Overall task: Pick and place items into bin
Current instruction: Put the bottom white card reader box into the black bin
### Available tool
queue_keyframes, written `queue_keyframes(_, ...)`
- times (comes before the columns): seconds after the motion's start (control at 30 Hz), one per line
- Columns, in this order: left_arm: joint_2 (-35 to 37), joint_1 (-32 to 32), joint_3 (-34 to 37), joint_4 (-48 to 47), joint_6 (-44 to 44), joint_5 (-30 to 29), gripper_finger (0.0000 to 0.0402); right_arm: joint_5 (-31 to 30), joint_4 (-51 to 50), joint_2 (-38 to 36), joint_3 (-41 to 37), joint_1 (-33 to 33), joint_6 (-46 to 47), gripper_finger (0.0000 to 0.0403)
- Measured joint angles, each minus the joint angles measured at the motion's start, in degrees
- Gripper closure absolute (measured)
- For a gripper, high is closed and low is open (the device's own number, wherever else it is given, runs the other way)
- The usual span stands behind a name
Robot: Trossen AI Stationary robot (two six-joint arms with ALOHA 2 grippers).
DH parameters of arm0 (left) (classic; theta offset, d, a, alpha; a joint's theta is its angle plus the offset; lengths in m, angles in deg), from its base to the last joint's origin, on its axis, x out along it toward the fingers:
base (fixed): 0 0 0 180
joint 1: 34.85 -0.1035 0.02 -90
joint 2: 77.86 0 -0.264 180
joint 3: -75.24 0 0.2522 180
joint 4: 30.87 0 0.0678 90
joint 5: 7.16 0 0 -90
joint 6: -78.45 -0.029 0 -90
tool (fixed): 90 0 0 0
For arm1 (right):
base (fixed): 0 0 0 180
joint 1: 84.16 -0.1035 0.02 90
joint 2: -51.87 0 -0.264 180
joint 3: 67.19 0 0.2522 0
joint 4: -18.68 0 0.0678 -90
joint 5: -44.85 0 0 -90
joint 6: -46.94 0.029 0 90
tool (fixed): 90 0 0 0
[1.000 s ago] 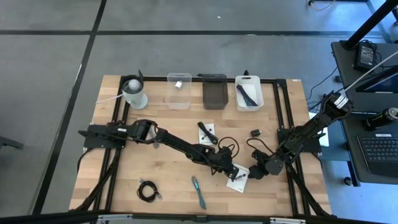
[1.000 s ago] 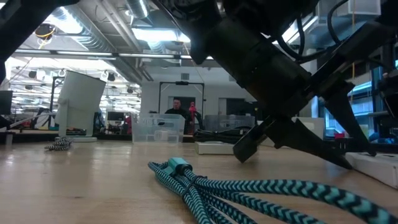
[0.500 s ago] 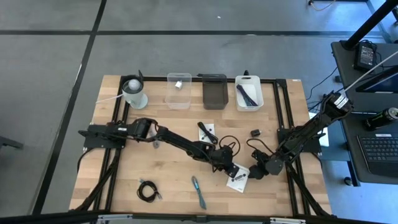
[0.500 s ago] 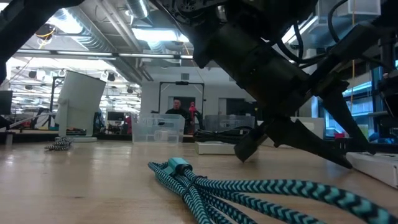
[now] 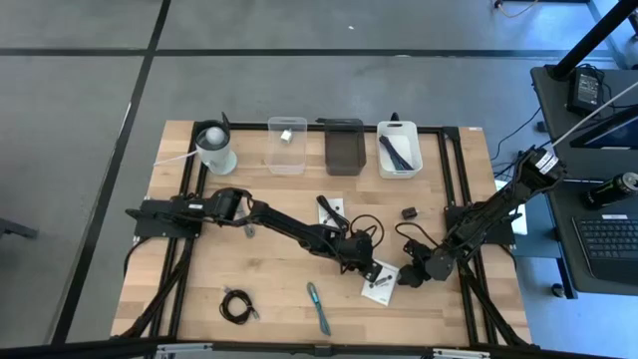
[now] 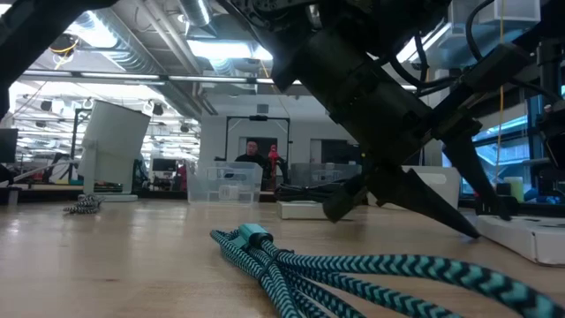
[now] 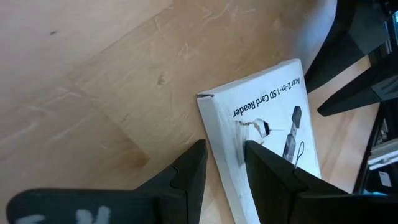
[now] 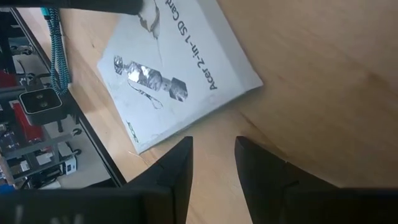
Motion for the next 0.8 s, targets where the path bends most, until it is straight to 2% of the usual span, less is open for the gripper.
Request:
queue_keyframes(0.23,0.3,0.4,-0.2,-4.0,-0.2,-1.9,0.0295,-4.2,0.0,0.4,0.0,0.0,1.6,0.0279)
queue_keyframes(0.5,0.3,0.9,-0.2,-4.4,-3.7,-4.0,0.0295,-5.4,4.3,5.2,0.1,0.0,4.2,0.0279)
queue_keyframes(0.8,0.2,1.4,-0.1,-3.3,-4.5,-5.6,0.0315,-10.3,5.6,7.1,0.3,0.0,5.3,0.0278)
